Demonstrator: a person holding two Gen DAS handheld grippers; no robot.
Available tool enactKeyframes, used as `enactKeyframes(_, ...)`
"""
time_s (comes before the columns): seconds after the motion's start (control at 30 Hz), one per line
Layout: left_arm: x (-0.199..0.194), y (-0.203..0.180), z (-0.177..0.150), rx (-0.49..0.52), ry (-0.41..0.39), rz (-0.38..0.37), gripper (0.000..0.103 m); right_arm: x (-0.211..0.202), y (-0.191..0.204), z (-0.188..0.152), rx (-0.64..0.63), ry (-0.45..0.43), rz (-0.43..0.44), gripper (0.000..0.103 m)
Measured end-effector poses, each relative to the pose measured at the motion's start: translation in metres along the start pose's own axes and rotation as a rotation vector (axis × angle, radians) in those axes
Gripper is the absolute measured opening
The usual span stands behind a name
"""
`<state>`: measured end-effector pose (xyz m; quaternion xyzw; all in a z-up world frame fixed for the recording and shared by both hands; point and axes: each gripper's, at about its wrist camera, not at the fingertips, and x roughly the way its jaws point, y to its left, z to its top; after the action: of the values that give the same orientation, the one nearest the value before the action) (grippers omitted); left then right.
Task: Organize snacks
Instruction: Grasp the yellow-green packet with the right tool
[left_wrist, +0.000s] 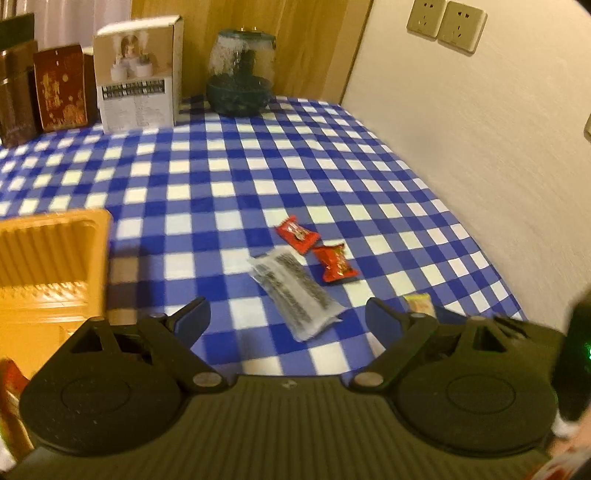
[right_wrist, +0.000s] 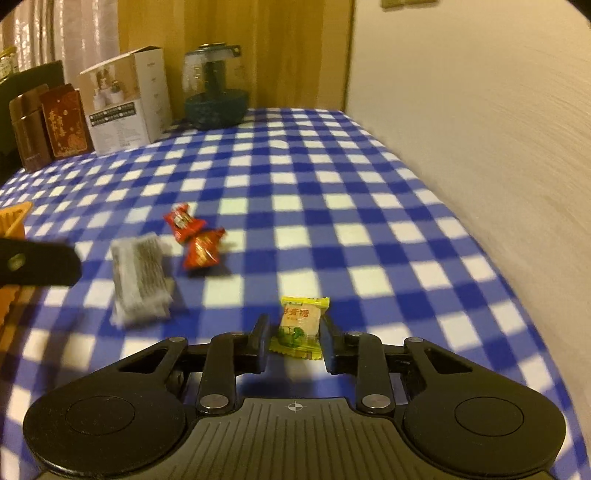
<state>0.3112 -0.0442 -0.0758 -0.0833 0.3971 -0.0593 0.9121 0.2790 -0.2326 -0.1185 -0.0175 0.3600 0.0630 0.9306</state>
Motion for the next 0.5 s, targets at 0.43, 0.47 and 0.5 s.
enactKeyframes(0.43, 0.056, -0.024, -0.008, -0.052, -0.011, 0.129, 0.076, -0.034, -0.017, -0.026, 0.034, 0.004, -0.001, 0.029)
enactKeyframes(0.47, 0.059, -0.025, -0.007, -0.040, -0.011, 0.139, 0.074, -0.034, -0.018, -0.026, 0.036, 0.005, 0.002, 0.029)
enactKeyframes(0.5, 0.061, -0.027, -0.007, -0.013, -0.023, 0.145, 0.069, -0.034, -0.018, -0.026, 0.040, 0.006, 0.005, 0.029)
